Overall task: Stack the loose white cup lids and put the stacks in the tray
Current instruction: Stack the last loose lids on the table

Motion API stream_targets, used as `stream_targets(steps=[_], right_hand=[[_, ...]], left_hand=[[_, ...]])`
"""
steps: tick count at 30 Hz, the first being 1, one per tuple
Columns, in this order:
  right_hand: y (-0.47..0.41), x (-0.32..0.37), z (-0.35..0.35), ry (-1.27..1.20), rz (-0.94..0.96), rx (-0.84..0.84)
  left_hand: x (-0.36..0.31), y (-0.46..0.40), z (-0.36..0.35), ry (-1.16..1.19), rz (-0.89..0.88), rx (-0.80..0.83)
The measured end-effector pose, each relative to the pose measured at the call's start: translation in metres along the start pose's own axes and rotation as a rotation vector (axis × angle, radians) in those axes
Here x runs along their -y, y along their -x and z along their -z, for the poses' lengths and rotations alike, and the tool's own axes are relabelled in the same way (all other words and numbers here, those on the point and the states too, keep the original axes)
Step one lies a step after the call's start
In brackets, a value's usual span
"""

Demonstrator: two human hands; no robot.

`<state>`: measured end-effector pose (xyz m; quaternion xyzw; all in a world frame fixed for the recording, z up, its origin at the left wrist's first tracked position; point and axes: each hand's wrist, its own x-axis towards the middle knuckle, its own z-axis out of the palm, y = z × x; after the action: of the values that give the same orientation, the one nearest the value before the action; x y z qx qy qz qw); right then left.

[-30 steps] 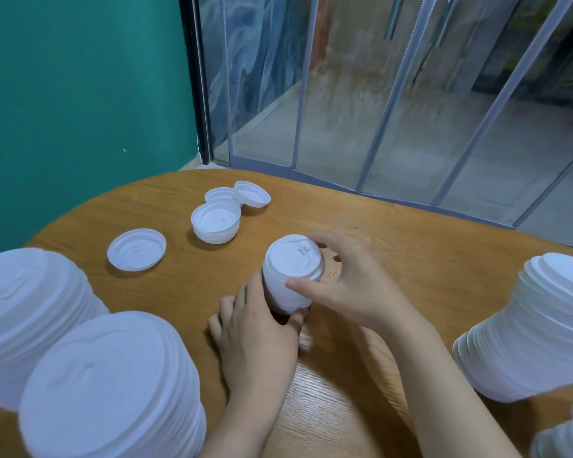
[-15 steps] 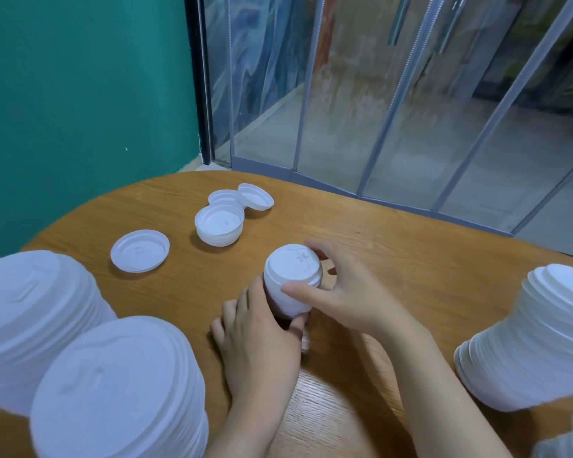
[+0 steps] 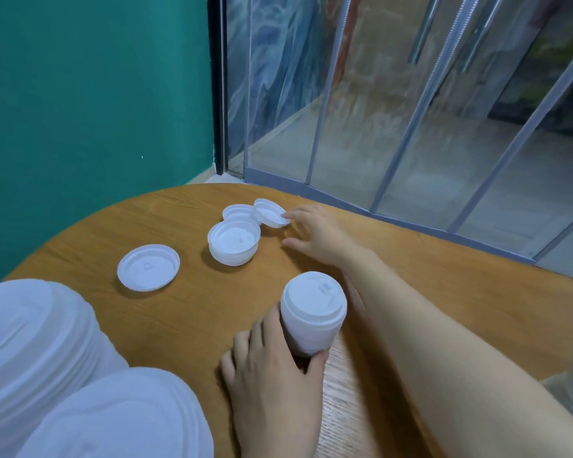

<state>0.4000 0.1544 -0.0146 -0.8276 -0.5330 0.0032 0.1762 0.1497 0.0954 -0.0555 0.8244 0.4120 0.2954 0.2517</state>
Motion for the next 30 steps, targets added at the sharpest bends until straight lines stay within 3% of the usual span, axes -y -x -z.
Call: stream_targets(steps=[4,14,21,25,30], right_hand=[[-0.013,0.000,-0.028,-0.127,0.008,-0.142],[-0.017,0.006,-0.025,-0.153,-0.020,-0.157],[0.036,-0.003,0.007,-0.674,-0.274,-0.342],[0.059,-0.020,-0.001,-0.553,-0.399,-0.359],[0.062,-0.025,-0.009,-0.432,-0.394,-0.291]], left_hand=[[0.002,-0.002,-0.008,-0.032,-0.026,-0.032],[0.002,-0.002,-0.011,-0.081,-0.073,-0.026],[0.000,0.000,-0.010,-0.074,-0.054,-0.016],[-0.001,0.001,-0.008,-0.074,-0.048,-0.019],[-0.002,0.000,-0.007,-0.077,-0.033,-0.015]])
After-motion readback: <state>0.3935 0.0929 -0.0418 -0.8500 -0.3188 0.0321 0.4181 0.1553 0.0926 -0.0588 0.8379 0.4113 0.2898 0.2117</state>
